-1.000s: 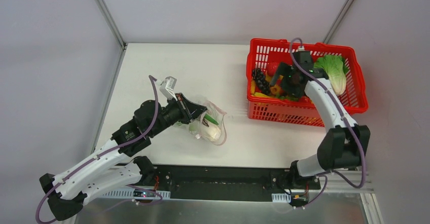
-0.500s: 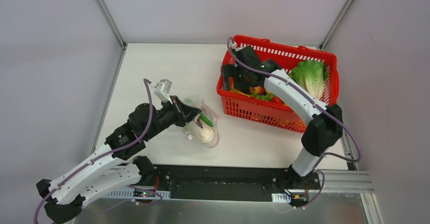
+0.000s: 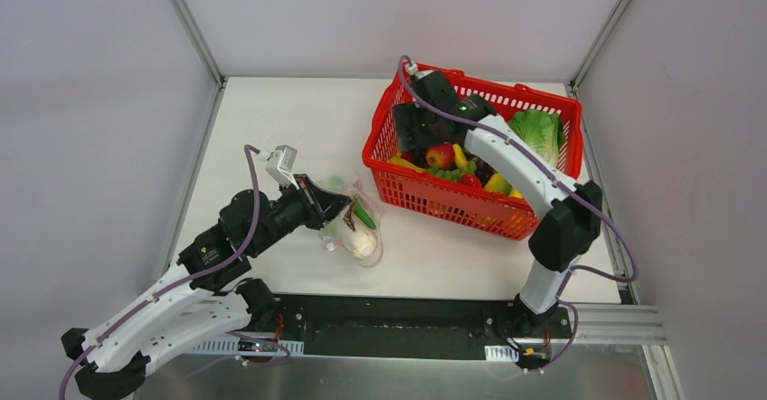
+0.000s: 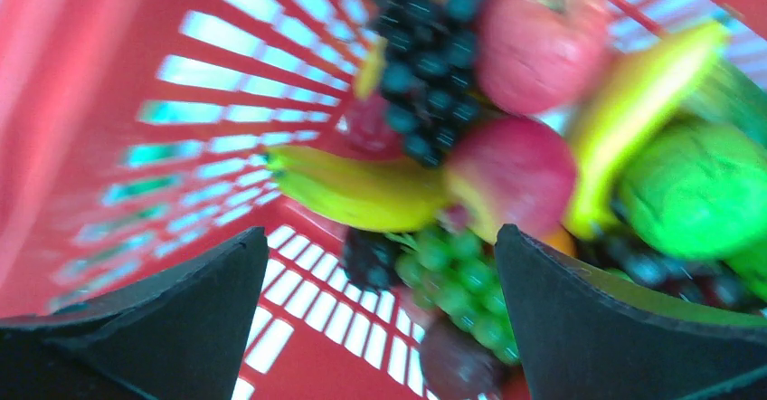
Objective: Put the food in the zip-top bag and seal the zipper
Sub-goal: Move the bin to the center of the board, then move the fake fruit to the bin.
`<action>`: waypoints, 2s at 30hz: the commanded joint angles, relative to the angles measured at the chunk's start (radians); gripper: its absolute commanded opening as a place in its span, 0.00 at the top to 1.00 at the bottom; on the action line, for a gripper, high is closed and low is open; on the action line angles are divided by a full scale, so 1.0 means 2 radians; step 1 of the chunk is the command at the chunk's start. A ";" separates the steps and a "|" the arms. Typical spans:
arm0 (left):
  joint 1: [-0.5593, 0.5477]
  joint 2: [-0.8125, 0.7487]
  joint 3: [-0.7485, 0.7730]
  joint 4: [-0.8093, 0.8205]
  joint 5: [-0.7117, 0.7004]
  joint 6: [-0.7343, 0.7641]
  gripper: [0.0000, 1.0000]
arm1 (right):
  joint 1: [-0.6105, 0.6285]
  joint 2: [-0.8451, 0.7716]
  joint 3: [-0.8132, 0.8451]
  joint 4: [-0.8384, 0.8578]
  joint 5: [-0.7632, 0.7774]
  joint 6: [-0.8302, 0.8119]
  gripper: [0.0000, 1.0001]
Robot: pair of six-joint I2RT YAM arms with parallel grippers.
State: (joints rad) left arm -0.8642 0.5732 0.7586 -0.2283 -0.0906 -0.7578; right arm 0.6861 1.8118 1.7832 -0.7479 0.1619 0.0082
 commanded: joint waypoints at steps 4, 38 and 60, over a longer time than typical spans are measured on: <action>0.000 0.000 0.007 0.017 -0.007 0.008 1.00 | -0.078 -0.175 -0.102 -0.083 0.068 0.098 0.02; 0.000 0.014 0.010 0.020 0.018 0.014 1.00 | -0.169 -0.273 -0.245 0.065 -0.178 0.162 0.10; 0.000 0.007 0.011 0.009 0.011 0.025 1.00 | -0.193 -0.313 -0.368 0.002 0.181 0.251 0.31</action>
State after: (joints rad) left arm -0.8642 0.5941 0.7586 -0.2333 -0.0711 -0.7277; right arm 0.3122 1.1416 1.0714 -0.7673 0.4725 0.4873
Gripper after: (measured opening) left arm 0.009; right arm 0.740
